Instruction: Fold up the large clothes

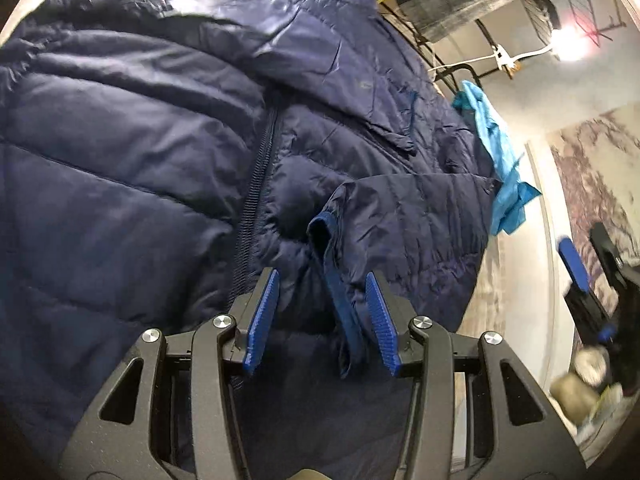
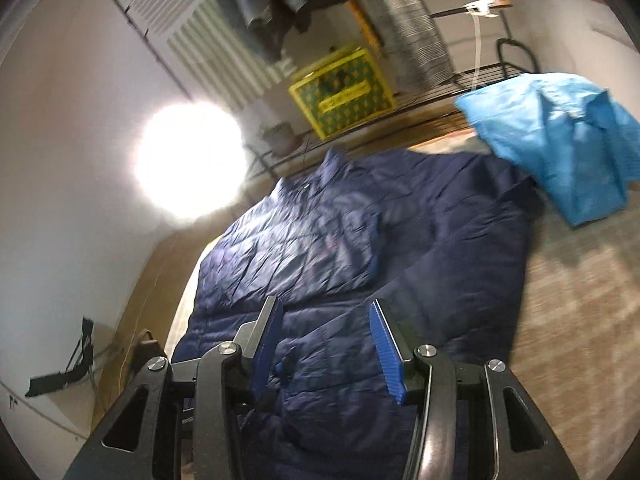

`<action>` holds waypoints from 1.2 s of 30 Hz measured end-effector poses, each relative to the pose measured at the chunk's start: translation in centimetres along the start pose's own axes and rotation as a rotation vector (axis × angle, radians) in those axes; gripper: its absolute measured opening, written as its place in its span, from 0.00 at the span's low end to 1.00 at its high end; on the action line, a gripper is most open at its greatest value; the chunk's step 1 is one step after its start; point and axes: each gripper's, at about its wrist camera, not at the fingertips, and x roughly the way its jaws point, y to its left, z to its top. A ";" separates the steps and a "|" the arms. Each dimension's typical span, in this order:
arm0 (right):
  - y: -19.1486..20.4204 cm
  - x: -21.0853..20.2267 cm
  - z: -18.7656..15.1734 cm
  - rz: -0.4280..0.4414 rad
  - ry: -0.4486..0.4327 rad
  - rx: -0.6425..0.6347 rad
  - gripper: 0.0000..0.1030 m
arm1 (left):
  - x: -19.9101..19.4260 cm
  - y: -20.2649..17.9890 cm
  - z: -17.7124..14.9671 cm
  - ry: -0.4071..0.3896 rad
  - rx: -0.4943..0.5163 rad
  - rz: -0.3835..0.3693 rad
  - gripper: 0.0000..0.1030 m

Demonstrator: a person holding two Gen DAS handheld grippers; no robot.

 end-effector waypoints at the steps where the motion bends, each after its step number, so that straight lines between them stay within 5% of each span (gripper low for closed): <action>1: -0.6 -0.5 0.2 -0.006 -0.008 0.009 0.47 | 0.3 -0.2 0.0 -0.001 -0.001 0.001 0.45; 5: -2.6 -2.1 1.1 -0.017 -0.035 0.050 0.48 | 1.7 -1.9 0.2 -0.005 0.040 0.034 0.45; 7: -3.1 -2.8 1.4 -0.013 -0.049 0.068 0.48 | 2.1 -3.4 0.2 -0.036 0.119 0.111 0.44; 9: -3.5 -3.4 1.7 -0.011 -0.065 0.086 0.48 | 2.6 -4.9 0.0 -0.063 0.215 0.191 0.19; 12: -4.1 -4.0 2.2 -0.002 -0.083 0.118 0.48 | 3.1 -6.5 -0.4 -0.103 0.318 0.263 0.05; 22: -6.0 -4.8 2.8 -0.008 -0.134 0.232 0.47 | -1.3 -8.5 5.9 -0.278 0.463 0.330 0.03; 32: -6.1 -2.1 2.9 -0.045 -0.085 0.246 0.47 | -3.2 -4.6 16.4 -0.383 0.432 0.421 0.02; 36: -5.9 -0.7 2.6 -0.074 -0.049 0.229 0.47 | -3.9 -1.3 19.4 -0.425 0.347 0.428 0.02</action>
